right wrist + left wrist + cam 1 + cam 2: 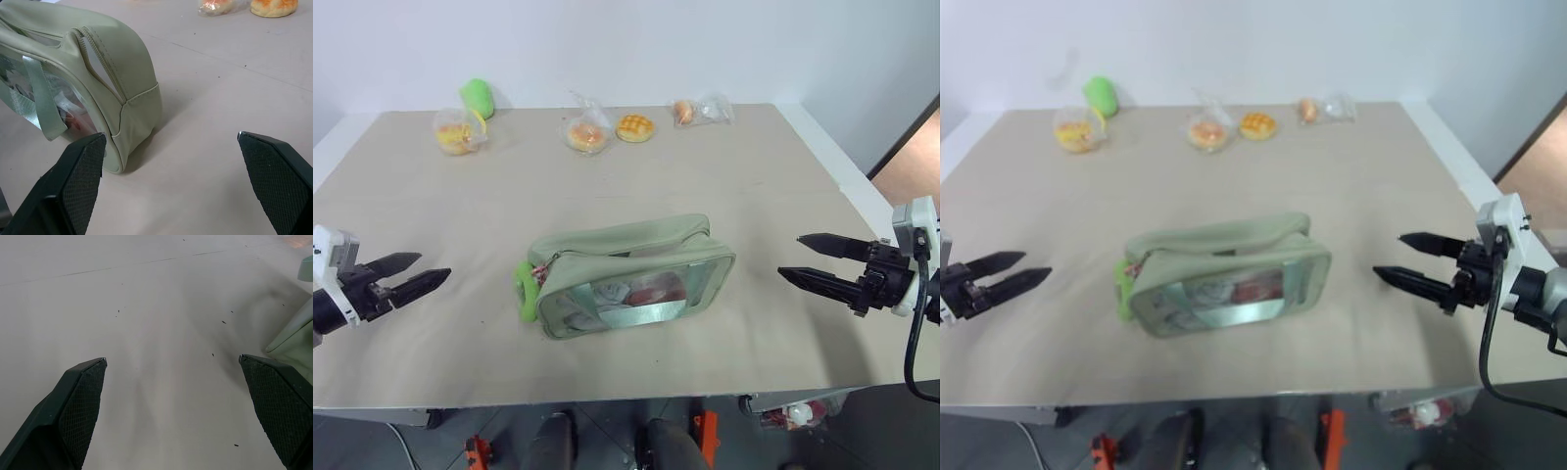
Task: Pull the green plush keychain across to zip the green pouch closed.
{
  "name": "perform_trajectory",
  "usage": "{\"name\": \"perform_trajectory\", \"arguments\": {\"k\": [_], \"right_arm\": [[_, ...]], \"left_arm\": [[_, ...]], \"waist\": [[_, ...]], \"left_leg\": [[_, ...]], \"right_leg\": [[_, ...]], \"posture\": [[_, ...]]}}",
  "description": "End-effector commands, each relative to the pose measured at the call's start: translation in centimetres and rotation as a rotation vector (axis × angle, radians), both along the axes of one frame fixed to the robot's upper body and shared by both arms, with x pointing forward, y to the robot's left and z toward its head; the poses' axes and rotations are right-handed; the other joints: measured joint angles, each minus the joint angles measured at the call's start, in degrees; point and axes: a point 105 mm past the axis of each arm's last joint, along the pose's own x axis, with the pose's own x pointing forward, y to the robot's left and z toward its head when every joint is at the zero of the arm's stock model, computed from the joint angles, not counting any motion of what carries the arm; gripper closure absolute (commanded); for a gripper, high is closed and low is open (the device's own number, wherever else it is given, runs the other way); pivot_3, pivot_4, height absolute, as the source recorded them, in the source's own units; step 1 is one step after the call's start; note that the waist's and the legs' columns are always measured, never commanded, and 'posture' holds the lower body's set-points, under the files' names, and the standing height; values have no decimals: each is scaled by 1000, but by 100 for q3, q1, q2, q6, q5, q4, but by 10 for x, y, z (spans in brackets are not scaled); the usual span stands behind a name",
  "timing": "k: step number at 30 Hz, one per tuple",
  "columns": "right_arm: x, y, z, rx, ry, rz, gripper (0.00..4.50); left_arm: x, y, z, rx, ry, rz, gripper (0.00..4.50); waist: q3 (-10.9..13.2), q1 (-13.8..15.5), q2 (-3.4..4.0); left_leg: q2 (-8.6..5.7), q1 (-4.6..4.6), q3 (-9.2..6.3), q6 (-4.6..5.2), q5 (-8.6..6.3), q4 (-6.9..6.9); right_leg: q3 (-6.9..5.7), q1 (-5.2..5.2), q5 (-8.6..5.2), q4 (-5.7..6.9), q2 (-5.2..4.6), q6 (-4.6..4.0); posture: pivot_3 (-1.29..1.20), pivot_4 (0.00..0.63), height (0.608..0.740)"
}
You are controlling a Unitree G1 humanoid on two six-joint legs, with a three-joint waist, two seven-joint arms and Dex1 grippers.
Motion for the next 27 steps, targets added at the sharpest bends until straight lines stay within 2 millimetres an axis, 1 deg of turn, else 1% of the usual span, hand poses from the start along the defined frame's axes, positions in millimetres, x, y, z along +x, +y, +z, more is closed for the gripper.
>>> {"name": "perform_trajectory", "arguments": {"k": [1,4,6,9,12,14,15,18,21,25,27], "right_arm": [[3,9,20,-26,-91,41,35],[11,16,45,-50,-175,75,35],[12,19,59,-51,-220,102,35],[12,27,79,-53,-285,148,35],[7,45,104,-47,-362,252,35],[4,57,115,-49,-389,329,35],[0,68,118,-67,-395,402,35],[-6,94,113,-141,-379,570,35],[-6,107,105,-202,-358,661,35],[-1,127,86,-299,-319,773,35],[0,134,79,-323,-306,815,35]], "left_arm": [[2,-9,16,14,-52,-50,0],[9,-22,36,19,-124,-99,0],[15,-27,48,1,-165,-113,0],[20,-35,62,-9,-205,-139,0],[21,-52,79,-18,-248,-215,0],[22,-62,87,-9,-266,-258,0],[21,-69,92,-2,-276,-297,0],[17,-85,101,21,-297,-390,0],[13,-95,107,36,-316,-444,0],[8,-109,116,45,-350,-509,0],[6,-115,119,45,-359,-528,0]], "waist": [[0,-4,0],[3,-5,3],[3,-4,0],[2,-3,-1],[3,-5,-1],[3,-6,-2],[4,-8,-4],[5,-21,-5],[4,-19,-6],[5,-20,-7],[6,-16,-7]], "left_leg": [[0,0,0,0,0,0],[10,-1,10,1,1,6],[32,-6,18,0,1,22],[45,-8,40,0,1,27],[45,-30,63,-2,-1,26],[49,-36,74,-2,-1,25],[52,-38,77,-2,-1,26],[64,-38,100,-3,-5,24],[77,-36,122,3,-12,27],[81,-38,145,4,-15,31],[85,-39,146,4,-16,39]], "right_leg": [[0,0,0,0,0,0],[-1,-10,15,1,6,-11],[-4,-10,18,1,21,-21],[-1,-10,18,0,27,-23],[26,-40,26,1,59,-7],[56,-56,31,2,76,0],[68,-60,32,2,79,0],[92,-73,35,5,94,-3],[100,-80,37,7,103,-4],[119,-94,43,9,107,2],[120,-93,46,9,109,3]], "posture": [[0,150,740],[0,150,740],[0,150,740],[0,150,740],[0,150,740],[0,150,740],[0,150,740],[0,150,740],[0,150,740],[0,150,740],[0,150,740]]}}
